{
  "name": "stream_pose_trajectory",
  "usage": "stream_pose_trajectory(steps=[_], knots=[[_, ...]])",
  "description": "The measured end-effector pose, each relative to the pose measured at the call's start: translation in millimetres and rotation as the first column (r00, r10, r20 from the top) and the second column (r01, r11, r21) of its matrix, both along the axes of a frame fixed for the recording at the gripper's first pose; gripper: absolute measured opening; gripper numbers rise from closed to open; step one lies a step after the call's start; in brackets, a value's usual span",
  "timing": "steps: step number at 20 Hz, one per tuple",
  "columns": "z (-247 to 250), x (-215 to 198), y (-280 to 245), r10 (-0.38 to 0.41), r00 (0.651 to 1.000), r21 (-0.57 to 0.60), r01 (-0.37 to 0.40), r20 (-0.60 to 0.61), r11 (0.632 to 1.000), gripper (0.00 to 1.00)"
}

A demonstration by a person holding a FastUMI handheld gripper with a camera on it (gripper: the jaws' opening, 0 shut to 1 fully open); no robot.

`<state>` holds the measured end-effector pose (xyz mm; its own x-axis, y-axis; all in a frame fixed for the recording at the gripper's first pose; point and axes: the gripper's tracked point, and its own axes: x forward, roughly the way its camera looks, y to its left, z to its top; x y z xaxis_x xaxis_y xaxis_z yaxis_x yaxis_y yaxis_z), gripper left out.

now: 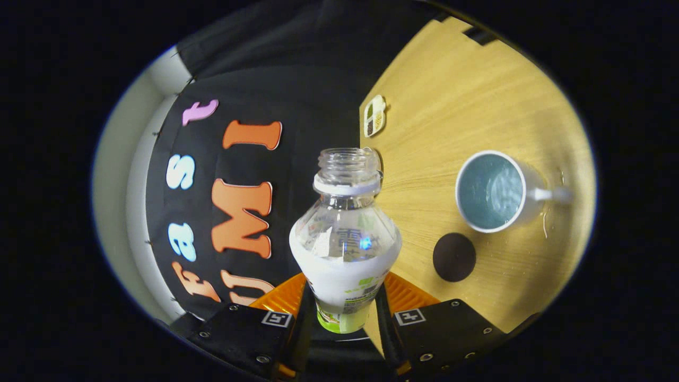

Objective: Take the bottle from table, then pour the juice into the cup, finally place the bottle on the coaster

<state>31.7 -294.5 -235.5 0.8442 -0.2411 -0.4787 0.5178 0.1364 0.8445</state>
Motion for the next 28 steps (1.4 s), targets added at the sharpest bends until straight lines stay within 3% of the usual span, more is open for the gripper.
stream_pose_trajectory(steps=[4,6,9,15,19,21,28], knots=[[6,4,-2,0.090,0.985,-0.261,-0.126,-0.144,0.957,0.56],[11,6,-5,0.101,0.971,-0.388,-0.180,-0.217,0.904,0.56],[9,5,-10,0.081,0.938,-0.545,-0.264,-0.336,0.796,0.56],[-11,18,-12,0.029,0.880,-0.691,-0.392,-0.473,0.607,0.56],[-44,25,-7,0.013,0.812,-0.699,-0.511,-0.584,0.500,0.56],[-54,31,-5,0.006,0.799,-0.702,-0.532,-0.601,0.473,0.56],[-99,38,-7,-0.003,0.759,-0.674,-0.576,-0.651,0.463,0.57]])
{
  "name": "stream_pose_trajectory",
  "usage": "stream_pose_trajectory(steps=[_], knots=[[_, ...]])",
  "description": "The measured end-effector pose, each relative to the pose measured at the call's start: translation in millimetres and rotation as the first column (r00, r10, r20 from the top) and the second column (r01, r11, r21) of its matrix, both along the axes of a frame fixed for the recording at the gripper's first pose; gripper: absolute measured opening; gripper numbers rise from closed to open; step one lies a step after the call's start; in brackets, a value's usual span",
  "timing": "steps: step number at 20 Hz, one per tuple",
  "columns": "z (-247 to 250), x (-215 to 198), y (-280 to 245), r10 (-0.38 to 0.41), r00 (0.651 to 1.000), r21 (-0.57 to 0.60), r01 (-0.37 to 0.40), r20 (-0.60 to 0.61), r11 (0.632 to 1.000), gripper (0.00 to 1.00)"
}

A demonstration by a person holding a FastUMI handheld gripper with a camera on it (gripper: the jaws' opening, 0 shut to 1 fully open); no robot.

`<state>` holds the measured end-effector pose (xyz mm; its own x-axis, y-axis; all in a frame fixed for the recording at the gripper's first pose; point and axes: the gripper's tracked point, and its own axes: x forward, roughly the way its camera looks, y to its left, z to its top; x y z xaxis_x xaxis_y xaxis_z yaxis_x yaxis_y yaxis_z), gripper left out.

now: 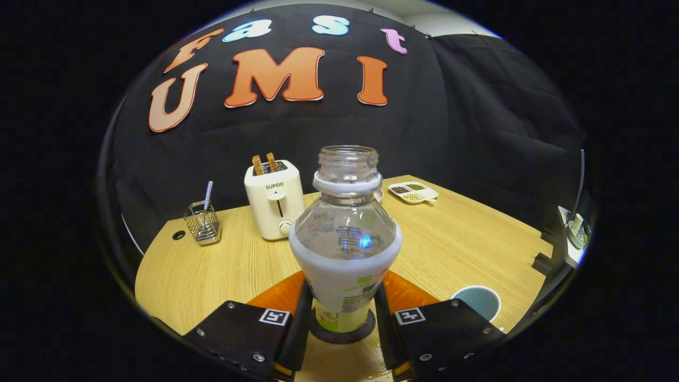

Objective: Take the bottle from table, then pour the juice into the cup, finally place the bottle on the coaster

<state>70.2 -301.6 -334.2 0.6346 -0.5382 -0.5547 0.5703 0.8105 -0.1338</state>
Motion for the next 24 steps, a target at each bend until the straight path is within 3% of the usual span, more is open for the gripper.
stream_pose_trajectory(steps=[6,15,16,17,19,24], knots=[[-20,1,2,0.018,0.998,-0.012,-0.019,-0.064,1.000,0.58],[-22,-4,5,0.004,0.998,-0.014,-0.005,-0.065,1.000,0.67],[-22,-3,5,0.007,0.998,-0.014,-0.008,-0.065,1.000,0.71],[-19,-5,8,0.011,0.998,-0.008,-0.012,-0.060,1.000,0.83],[-15,-5,13,0.022,0.999,0.013,-0.021,-0.047,1.000,0.94],[28,-14,43,0.086,0.996,0.051,-0.086,0.001,0.995,0.97]])
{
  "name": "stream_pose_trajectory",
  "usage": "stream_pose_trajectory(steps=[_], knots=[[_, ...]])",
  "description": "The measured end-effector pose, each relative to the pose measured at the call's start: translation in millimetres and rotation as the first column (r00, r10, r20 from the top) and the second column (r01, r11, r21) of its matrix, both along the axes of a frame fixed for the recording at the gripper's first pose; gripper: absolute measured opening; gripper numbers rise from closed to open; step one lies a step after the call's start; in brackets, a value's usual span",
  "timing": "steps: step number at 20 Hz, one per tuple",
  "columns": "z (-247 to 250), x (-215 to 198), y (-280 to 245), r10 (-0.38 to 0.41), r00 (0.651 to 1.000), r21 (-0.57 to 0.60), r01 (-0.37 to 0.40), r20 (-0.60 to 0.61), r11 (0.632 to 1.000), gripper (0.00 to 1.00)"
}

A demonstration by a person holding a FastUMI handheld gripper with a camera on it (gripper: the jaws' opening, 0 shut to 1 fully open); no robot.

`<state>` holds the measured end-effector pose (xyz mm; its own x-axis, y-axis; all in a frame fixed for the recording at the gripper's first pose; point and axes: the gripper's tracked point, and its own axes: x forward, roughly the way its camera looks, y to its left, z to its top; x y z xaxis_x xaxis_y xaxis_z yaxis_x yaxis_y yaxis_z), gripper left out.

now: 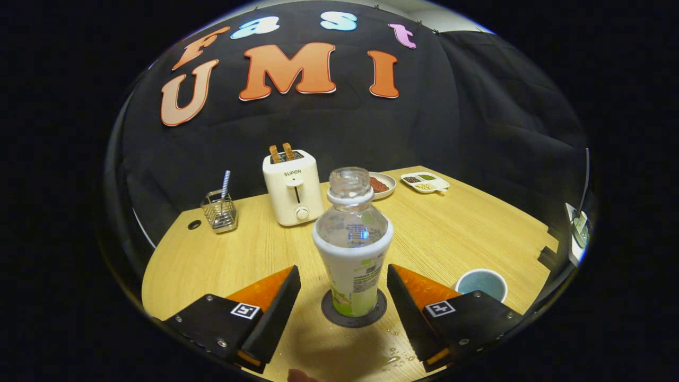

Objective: Take the bottle from table, then pour the juice into the cup, finally place the bottle on the coaster

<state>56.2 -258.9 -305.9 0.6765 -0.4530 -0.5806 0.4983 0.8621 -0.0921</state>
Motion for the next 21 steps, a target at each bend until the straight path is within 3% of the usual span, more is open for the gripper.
stream_pose_trajectory(steps=[5,7,13,16,21], knots=[[80,-6,46,0.085,0.996,-0.056,-0.083,0.039,0.995,0.97],[119,0,79,0.129,0.984,-0.033,-0.126,0.121,0.992,0.97],[210,-14,173,0.237,0.910,0.026,-0.261,0.340,0.965,0.97],[247,-30,209,0.287,0.855,0.010,-0.323,0.433,0.946,0.96],[268,-58,237,0.315,0.815,-0.026,-0.347,0.486,0.938,0.96]])
